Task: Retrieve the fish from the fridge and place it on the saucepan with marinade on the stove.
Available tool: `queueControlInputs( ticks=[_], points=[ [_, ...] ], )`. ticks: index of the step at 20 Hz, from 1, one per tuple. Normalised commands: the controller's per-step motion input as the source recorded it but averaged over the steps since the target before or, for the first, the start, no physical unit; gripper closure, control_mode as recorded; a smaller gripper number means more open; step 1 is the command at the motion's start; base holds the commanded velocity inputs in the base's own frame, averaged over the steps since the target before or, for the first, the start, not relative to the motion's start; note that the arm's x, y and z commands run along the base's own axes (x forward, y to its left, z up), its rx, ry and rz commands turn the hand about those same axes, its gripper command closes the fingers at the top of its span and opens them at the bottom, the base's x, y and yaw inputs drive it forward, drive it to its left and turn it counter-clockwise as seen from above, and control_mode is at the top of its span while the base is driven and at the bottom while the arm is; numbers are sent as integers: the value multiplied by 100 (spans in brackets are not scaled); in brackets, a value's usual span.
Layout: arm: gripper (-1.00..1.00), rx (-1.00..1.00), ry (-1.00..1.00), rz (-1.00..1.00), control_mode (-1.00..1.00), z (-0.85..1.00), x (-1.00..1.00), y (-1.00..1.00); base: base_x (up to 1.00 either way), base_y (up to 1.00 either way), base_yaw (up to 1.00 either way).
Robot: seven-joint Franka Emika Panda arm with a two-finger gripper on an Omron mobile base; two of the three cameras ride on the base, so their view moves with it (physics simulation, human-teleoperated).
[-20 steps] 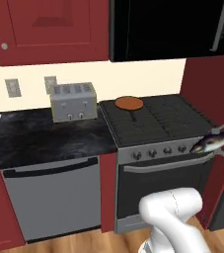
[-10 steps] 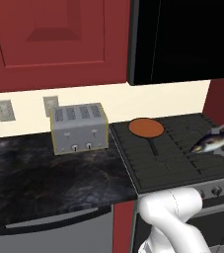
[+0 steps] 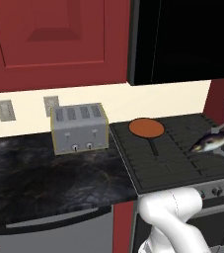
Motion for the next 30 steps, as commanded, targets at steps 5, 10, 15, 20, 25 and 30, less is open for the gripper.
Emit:
queueControlInputs(
  ticks=[5, 10, 15, 20, 25, 30],
  points=[
    [100, 0, 0, 0, 100, 0, 0, 0, 14, 0, 0],
    [100, 0, 0, 0, 100, 0, 0, 0, 4, 0, 0],
    [100, 0, 1, 0, -100, -1, 3, 0, 4, 0, 0],
    [100, 0, 5, -1, -100, -16, 2, -10, 0, 0, 0],
    [100, 0, 3, -1, -100, -25, 0, -17, 0, 0, 0],
    [100, 0, 4, -3, -100, -26, 12, -13, 0, 0, 0]
  ],
)
